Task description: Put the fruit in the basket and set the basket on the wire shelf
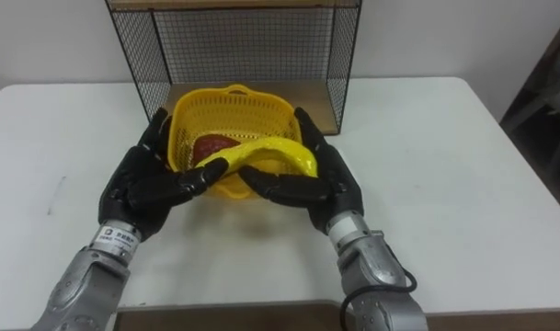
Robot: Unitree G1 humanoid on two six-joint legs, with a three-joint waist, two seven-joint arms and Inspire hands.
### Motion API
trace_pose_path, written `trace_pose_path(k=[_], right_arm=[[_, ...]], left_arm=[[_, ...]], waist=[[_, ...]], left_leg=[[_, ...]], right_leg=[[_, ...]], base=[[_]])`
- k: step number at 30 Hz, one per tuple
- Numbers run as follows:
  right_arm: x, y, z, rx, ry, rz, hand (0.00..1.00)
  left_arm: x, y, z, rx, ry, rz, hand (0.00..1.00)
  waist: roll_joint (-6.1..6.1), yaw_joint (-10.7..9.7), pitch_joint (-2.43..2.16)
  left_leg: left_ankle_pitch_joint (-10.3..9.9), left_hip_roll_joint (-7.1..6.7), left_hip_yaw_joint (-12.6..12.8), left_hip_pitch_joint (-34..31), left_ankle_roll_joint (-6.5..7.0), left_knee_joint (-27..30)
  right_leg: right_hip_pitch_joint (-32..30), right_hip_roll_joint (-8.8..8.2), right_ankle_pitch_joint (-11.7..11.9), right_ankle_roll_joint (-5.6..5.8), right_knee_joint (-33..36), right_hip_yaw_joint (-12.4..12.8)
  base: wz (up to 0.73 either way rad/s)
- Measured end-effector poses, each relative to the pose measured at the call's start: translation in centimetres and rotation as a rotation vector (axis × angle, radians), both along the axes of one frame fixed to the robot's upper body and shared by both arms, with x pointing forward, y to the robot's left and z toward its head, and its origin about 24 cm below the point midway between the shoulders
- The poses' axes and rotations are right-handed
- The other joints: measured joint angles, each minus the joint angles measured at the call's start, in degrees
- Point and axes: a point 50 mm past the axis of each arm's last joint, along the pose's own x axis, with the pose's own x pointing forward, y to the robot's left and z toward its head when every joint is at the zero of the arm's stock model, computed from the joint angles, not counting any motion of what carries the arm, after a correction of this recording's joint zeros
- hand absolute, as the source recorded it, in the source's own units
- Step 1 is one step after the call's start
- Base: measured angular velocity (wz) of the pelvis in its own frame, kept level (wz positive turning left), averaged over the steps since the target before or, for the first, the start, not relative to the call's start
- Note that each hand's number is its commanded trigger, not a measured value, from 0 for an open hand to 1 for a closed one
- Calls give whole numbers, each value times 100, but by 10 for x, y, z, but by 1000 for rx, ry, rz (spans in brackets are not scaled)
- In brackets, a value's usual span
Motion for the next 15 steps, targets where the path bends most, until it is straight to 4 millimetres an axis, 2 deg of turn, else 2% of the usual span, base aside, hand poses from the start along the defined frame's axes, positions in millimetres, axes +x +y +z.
trace_pose_path(k=[3,5,8,10,12,15], right_arm=[[0,2,1,1,-12,-6,0],[0,3,2,10,-17,-8,0],[0,3,2,9,-21,-7,0],[0,5,2,30,-18,-9,0],[0,5,3,50,-19,-16,0],[-1,2,1,36,-17,-11,0]], left_arm=[[0,0,1,20,-8,-2,0],[0,1,1,31,-11,0,0],[2,2,3,31,-20,5,0],[3,4,4,15,-21,16,0],[3,4,5,15,-26,18,0],[3,5,5,15,-27,20,0]], waist=[[-69,-2,36],[-98,8,41],[-110,16,34],[-111,87,26],[-128,119,26],[-64,129,53]], left_leg=[[-97,48,-5,-52,-30,139],[-206,107,-30,-136,-61,364],[-484,236,-69,-365,-141,927],[-677,349,-82,-528,-255,1365],[-747,398,-76,-714,-323,1776],[-738,524,-51,-970,-330,2578]], right_leg=[[-52,28,-104,-41,167,-12],[-138,68,-211,-72,292,-24],[-359,156,-504,-149,809,-23],[-567,219,-755,-261,1289,-9],[-758,222,-981,-345,1694,-3],[-816,213,-1263,-488,2134,-6]], base=[[0],[0],[-1],[-12],[-5],[-2]])
